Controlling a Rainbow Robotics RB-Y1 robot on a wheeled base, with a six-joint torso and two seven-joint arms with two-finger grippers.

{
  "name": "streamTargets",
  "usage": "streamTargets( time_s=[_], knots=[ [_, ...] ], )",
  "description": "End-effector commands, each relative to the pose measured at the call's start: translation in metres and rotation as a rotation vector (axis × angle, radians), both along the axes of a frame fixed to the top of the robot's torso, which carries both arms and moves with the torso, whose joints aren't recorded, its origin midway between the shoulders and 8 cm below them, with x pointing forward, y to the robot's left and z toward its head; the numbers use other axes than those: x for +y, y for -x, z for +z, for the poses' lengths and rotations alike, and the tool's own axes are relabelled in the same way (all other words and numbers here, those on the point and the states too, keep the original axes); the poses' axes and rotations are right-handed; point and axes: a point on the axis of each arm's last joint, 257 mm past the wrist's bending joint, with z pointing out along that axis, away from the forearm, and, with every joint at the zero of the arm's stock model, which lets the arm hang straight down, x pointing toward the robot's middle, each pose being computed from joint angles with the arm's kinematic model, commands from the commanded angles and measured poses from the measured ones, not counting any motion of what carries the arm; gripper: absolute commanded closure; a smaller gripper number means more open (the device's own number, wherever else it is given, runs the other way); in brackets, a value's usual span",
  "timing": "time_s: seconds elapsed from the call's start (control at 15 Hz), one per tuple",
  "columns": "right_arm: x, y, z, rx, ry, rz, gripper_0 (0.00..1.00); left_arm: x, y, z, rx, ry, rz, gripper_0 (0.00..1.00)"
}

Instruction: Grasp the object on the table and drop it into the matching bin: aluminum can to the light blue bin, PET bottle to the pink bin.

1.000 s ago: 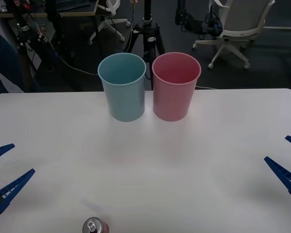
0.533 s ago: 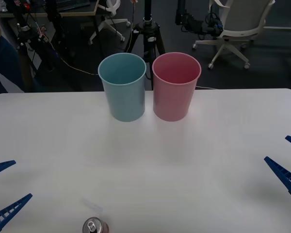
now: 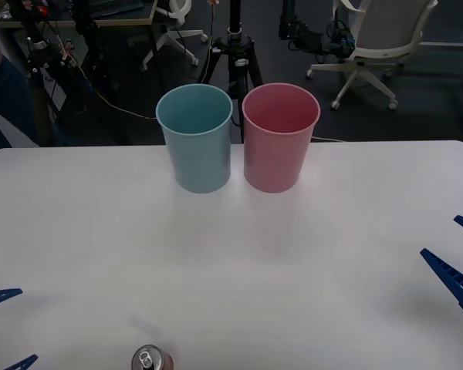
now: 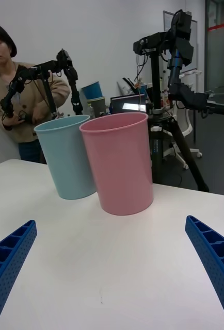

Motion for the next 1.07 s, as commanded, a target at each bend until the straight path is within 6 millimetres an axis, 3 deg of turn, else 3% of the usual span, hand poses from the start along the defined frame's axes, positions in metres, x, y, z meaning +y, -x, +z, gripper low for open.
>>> streamTargets(
  time_s=[0.07, 0.47, 0.8, 1.07],
  knots=[
    [0.0, 0.0, 0.0, 0.0, 0.0, 0.0, 0.0, -0.008, 0.013, -0.012, -0.031, -0.042, -0.074, 0.0],
    [0.0, 0.0, 0.0, 0.0, 0.0, 0.0, 0.0, -0.046, 0.033, -0.047, -0.09, -0.112, -0.212, 0.0],
    [0.0, 0.0, 0.0, 0.0, 0.0, 0.0, 0.0, -0.044, 0.026, -0.075, -0.146, -0.163, -0.236, 0.0],
    [0.0, 0.0, 0.0, 0.0, 0.0, 0.0, 0.0, -0.062, 0.029, -0.093, -0.143, -0.146, -0.277, 0.0]
  ],
)
